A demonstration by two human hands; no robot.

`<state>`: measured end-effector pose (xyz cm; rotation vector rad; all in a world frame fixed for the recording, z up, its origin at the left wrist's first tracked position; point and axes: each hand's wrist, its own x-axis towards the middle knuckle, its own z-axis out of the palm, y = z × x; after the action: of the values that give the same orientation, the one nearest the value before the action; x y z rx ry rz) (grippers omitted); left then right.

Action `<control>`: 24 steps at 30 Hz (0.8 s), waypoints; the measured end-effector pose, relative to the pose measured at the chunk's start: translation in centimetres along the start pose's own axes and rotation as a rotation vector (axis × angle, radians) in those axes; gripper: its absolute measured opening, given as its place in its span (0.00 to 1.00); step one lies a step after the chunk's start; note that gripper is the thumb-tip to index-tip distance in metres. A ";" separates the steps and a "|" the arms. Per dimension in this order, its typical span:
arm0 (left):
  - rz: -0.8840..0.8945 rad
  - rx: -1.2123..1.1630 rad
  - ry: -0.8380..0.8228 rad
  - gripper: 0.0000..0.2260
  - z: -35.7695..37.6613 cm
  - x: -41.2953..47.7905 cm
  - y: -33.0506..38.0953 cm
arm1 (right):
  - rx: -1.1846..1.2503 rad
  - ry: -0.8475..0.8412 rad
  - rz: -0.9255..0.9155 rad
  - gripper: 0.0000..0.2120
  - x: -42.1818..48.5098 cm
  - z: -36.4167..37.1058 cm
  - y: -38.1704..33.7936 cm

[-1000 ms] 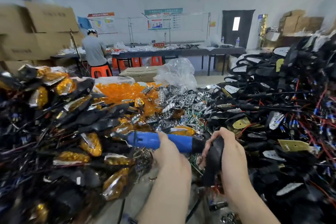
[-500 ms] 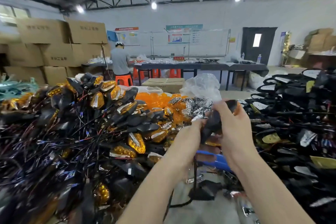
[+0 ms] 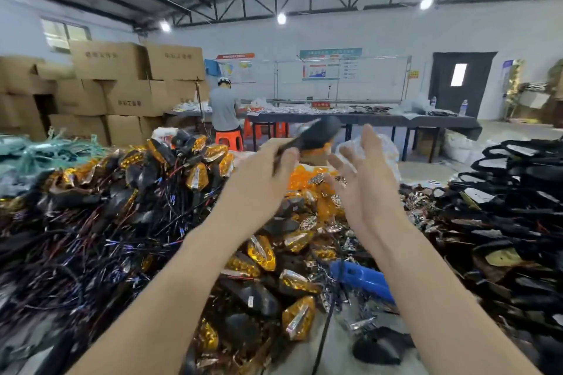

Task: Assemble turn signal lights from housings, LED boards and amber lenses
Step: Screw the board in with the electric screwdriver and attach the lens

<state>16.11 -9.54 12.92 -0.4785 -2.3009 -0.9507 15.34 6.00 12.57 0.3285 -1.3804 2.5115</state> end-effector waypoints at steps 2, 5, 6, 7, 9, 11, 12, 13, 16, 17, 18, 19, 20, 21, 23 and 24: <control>-0.081 0.171 0.106 0.15 0.0 1.6 -3.2 | -0.015 0.022 0.059 0.20 0.2 -1.1 1.2; -0.222 0.310 0.224 0.18 0.0 4.1 -8.3 | 0.003 0.045 0.091 0.19 0.6 -3.2 2.5; -0.266 0.346 0.246 0.18 0.1 4.8 -9.9 | 0.001 0.059 0.098 0.18 0.7 -3.9 2.9; -0.309 0.377 0.249 0.18 0.1 5.4 -11.3 | -0.005 0.076 0.107 0.17 0.8 -4.6 3.2; -0.394 0.404 0.199 0.18 0.5 6.4 -13.4 | -0.029 0.107 0.117 0.14 1.0 -6.1 3.6; -0.432 0.452 0.124 0.18 1.2 6.8 -14.8 | -0.092 0.132 0.107 0.11 1.2 -7.7 4.0; -0.422 0.507 0.084 0.17 1.5 6.9 -15.4 | -0.122 0.136 0.101 0.09 1.2 -8.3 4.1; -0.403 0.569 0.041 0.16 1.7 6.9 -15.9 | -0.138 0.137 0.098 0.08 1.3 -8.8 4.2; -0.389 0.730 -0.071 0.15 2.1 6.8 -16.5 | -0.129 0.164 0.105 0.07 1.5 -10.3 4.2; -0.411 0.754 -0.078 0.16 2.2 6.7 -16.5 | -0.125 0.180 0.108 0.07 1.5 -10.8 4.3; -0.434 0.761 -0.058 0.18 2.4 6.6 -16.3 | -0.120 0.197 0.116 0.08 1.6 -11.2 4.3; -0.437 0.758 -0.012 0.19 2.7 6.4 -16.0 | -0.111 0.217 0.128 0.10 1.6 -11.6 4.3; -0.415 0.757 0.044 0.20 3.1 6.3 -15.5 | -0.094 0.240 0.144 0.11 1.6 -12.1 4.3; -0.370 0.756 0.099 0.19 3.6 6.1 -14.9 | -0.071 0.265 0.158 0.12 1.6 -12.5 4.2; -0.250 0.720 0.176 0.17 5.0 5.7 -13.1 | -0.026 0.320 0.171 0.12 1.3 -13.6 4.1; -0.195 0.680 0.192 0.16 5.9 5.4 -12.1 | -0.008 0.350 0.172 0.12 1.1 -14.2 4.1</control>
<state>3.37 -12.87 6.90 0.1200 -2.3345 -0.2326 11.88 16.07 2.29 -0.2330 -1.3228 2.5374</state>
